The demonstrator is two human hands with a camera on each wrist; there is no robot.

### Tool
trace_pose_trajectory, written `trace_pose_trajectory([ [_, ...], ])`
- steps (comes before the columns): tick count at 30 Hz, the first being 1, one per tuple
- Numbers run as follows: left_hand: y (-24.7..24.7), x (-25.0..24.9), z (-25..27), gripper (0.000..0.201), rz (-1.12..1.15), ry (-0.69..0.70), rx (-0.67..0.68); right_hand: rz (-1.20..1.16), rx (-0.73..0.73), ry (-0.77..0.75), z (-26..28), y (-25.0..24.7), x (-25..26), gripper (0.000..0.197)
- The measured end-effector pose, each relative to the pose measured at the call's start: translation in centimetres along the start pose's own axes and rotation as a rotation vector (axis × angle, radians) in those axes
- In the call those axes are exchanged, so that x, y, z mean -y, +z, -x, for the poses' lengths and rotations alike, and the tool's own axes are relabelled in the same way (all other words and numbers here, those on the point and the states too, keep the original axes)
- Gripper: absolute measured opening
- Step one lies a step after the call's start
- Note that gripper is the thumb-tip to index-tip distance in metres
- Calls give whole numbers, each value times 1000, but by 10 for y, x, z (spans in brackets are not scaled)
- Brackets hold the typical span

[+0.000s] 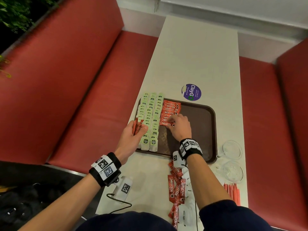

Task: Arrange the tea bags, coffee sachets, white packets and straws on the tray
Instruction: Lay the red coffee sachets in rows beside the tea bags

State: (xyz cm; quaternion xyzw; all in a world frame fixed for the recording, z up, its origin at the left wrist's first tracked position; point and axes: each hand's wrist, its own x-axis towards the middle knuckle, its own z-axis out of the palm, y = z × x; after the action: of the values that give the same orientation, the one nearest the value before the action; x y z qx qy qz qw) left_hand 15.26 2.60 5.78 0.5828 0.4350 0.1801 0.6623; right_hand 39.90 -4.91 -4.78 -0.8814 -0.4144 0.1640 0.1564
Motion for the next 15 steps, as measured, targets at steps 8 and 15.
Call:
trace_pose_trajectory([
  [8,1,-1,1,21,-19,-38,35,28,-39,15,0,3,3,24],
  [15,3,-4,6,29,136,-101,138,-41,-80,33,5,-9,7,29],
])
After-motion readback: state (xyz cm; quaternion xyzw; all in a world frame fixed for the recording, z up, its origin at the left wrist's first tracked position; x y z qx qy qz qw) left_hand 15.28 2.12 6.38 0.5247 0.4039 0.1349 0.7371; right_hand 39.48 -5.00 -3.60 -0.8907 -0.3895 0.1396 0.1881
